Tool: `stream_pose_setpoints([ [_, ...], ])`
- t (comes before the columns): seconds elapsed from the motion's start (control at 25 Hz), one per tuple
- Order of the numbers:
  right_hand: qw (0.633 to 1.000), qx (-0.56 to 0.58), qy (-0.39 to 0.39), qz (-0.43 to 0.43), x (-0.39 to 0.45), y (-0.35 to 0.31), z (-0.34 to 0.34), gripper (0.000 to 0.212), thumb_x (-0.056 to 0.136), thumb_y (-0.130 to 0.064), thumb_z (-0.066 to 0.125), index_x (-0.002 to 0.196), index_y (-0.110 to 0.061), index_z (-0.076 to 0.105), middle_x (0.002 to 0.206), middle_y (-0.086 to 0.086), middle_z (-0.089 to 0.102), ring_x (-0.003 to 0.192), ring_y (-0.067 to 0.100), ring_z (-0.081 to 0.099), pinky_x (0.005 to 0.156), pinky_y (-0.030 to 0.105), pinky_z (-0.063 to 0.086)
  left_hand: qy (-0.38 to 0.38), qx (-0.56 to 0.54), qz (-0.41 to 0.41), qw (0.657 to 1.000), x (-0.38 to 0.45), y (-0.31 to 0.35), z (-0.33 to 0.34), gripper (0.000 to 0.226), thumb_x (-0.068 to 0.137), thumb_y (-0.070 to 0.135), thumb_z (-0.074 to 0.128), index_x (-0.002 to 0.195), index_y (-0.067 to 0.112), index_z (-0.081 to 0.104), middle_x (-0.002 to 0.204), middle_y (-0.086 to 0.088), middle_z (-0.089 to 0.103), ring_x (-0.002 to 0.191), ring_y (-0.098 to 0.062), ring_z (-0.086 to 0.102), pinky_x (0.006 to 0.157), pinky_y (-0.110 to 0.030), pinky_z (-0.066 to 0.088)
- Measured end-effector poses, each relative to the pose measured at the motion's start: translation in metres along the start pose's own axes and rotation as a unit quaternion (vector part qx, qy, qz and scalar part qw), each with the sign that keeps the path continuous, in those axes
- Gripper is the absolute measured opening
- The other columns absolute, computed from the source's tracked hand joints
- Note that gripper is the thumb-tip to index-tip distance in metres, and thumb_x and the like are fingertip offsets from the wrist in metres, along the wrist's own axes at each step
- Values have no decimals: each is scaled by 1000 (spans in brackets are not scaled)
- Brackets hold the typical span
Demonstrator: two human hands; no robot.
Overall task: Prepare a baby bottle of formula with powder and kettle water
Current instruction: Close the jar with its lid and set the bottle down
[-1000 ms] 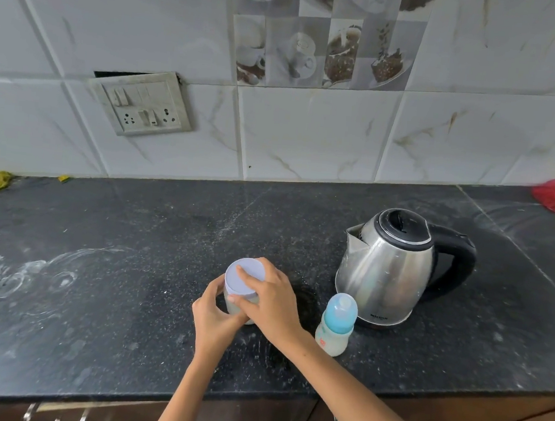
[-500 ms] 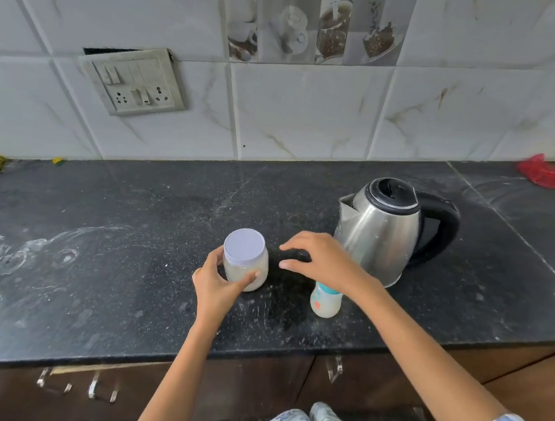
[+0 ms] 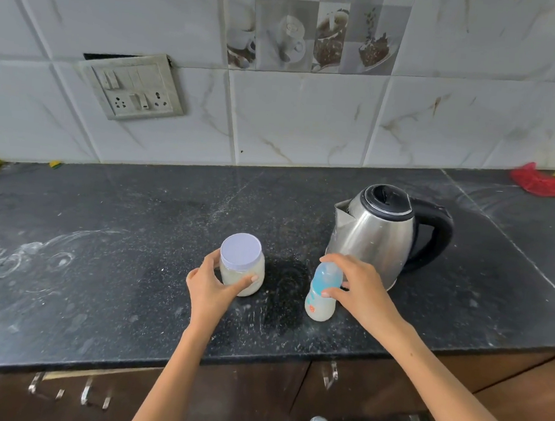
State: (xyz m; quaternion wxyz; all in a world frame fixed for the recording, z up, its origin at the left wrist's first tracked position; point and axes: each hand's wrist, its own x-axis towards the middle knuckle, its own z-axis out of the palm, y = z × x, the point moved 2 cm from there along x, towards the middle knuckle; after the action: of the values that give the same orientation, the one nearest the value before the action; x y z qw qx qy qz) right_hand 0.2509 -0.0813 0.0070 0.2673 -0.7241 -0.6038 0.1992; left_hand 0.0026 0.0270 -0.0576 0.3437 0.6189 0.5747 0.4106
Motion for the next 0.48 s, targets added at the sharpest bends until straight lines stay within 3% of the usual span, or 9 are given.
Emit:
stream_pose_setpoints([
  [0.16,999,32,-3,-16,23,-5,5,56,77,-6,80,125,-24,58,127,4,61,118,24,57,95,45,54,-14,14,38,999,6,12,-4,108,51,49,88,138,29,28,120,19,51,122,-15,40,109,-49,27],
  [0.32,998,47,-11,-33,51,-14,14,57,78,-5,78,128,-25,56,128,2,59,119,24,56,97,46,52,-74,11,74,994,23,22,-10,112,53,54,80,142,33,16,127,16,53,126,-21,42,106,-56,31],
  [0.4,998,41,-12,-42,61,-18,17,57,78,-7,78,127,-26,56,126,2,58,118,22,56,97,45,52,-86,27,78,993,27,28,-12,112,57,46,84,144,28,16,121,16,55,123,-19,42,108,-52,29],
  [0.48,999,17,-4,-41,68,-22,19,54,78,-9,77,125,-27,55,124,2,54,114,22,56,94,42,53,-53,89,110,988,26,35,-11,101,61,44,85,142,21,30,123,7,56,117,-20,43,105,-45,28],
])
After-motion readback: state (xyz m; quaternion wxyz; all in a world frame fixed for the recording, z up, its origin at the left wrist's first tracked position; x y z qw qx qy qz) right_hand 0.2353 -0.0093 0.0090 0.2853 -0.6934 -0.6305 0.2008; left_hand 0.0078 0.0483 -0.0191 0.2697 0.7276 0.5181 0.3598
